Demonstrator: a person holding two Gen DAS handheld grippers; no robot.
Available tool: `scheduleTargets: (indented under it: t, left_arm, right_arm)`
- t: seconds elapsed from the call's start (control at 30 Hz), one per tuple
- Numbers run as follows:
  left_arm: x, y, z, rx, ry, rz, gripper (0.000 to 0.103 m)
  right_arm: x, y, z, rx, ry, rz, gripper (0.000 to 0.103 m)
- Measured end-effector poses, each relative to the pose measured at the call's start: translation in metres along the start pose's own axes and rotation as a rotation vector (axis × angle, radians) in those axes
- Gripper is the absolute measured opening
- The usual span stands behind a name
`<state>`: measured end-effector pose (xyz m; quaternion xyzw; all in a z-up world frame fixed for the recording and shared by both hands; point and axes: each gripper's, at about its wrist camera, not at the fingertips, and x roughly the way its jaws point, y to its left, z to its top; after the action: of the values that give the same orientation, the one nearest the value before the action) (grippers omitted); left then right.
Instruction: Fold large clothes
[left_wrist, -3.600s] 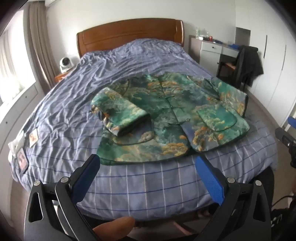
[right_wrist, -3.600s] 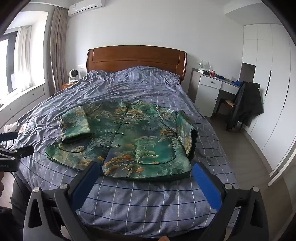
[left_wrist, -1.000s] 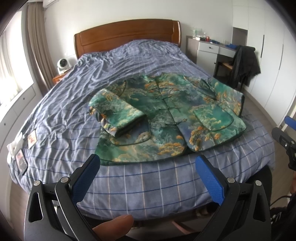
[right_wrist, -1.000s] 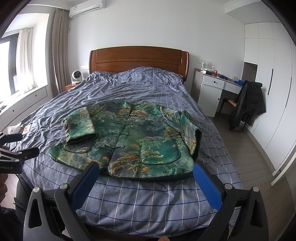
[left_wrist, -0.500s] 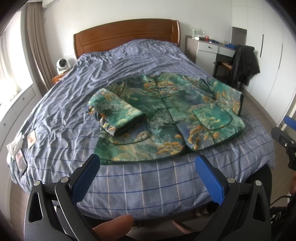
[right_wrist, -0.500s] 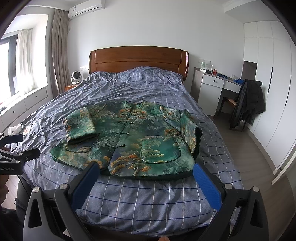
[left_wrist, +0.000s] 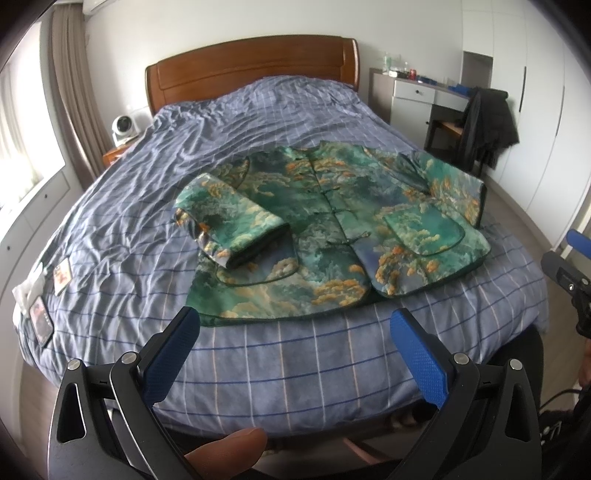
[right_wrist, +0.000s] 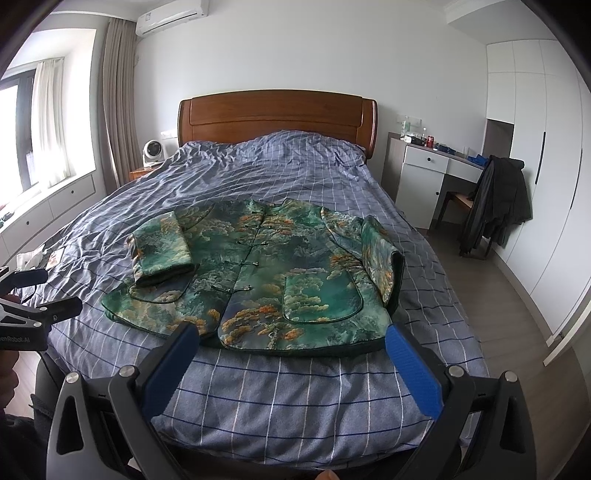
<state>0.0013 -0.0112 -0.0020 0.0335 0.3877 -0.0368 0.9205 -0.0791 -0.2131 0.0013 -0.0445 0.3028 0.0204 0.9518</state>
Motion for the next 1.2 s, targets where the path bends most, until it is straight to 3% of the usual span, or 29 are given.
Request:
scheduleTargets:
  t: [1.2]
  left_arm:
    - [0.0011, -0.003, -0.0032, 0.004, -0.007, 0.002, 0.103]
  right_arm:
    - [0.001, 0.0007, 0.0003, 0.002, 0.0, 0.002, 0.103]
